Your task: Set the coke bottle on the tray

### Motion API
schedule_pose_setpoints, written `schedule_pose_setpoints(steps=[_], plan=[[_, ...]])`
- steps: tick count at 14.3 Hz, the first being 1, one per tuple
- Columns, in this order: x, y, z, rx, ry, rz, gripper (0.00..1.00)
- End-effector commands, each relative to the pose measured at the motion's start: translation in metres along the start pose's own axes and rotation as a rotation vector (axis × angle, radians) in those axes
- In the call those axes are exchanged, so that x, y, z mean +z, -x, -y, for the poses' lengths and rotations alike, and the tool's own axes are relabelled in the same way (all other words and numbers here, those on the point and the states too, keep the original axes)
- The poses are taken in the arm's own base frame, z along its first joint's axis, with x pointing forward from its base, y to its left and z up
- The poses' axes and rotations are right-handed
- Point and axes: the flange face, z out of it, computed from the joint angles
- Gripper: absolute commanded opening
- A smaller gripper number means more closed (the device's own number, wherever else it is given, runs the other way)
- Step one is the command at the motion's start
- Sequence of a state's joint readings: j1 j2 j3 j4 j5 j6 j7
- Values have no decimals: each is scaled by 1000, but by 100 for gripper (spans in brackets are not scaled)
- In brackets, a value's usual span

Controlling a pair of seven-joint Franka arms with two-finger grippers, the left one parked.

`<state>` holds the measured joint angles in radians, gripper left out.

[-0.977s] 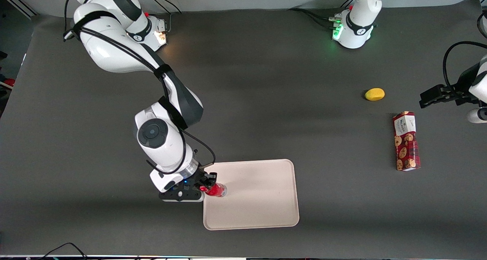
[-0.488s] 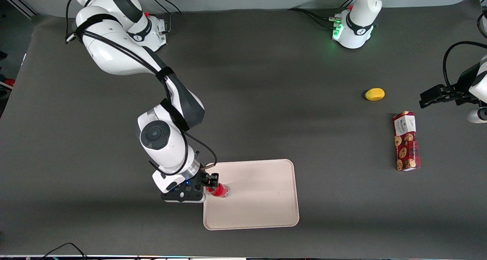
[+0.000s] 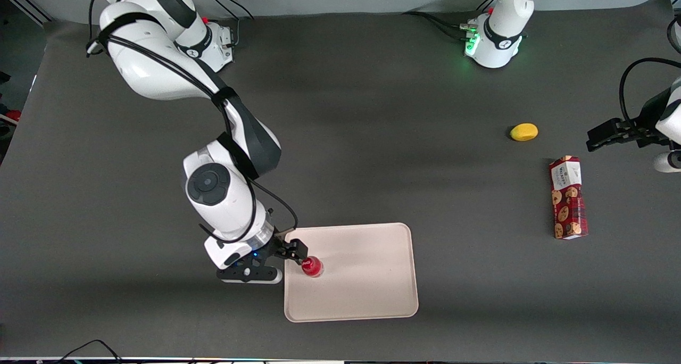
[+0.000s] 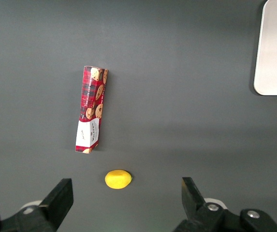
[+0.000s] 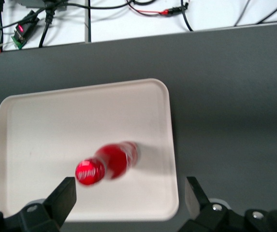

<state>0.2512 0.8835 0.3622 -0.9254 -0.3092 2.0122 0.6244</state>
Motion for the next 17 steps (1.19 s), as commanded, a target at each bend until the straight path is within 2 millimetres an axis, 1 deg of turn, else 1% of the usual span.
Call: schedule_pose_setpoints(steps=[1, 3, 4, 5, 6, 7, 9, 10, 12, 13, 14, 15, 17], plan=[[-85, 3, -17, 31, 53, 46, 100], [-133, 8, -45, 49, 129, 103, 100], [-154, 15, -57, 41, 171, 141, 100], [-169, 19, -74, 24, 209, 184, 100], [-185, 18, -98, 19, 218, 213, 100], [-203, 22, -118, 13, 199, 255, 100], [-230, 43, -153, 15, 235, 305, 100], [-239, 57, -168, 0, 250, 321, 100], [-256, 71, -227, 59, 179, 347, 100], [-259, 79, -247, 47, 161, 352, 100], [-259, 88, -255, 44, 164, 345, 100], [-253, 99, -260, 46, 167, 335, 100], [-239, 123, -282, 46, 163, 276, 100]])
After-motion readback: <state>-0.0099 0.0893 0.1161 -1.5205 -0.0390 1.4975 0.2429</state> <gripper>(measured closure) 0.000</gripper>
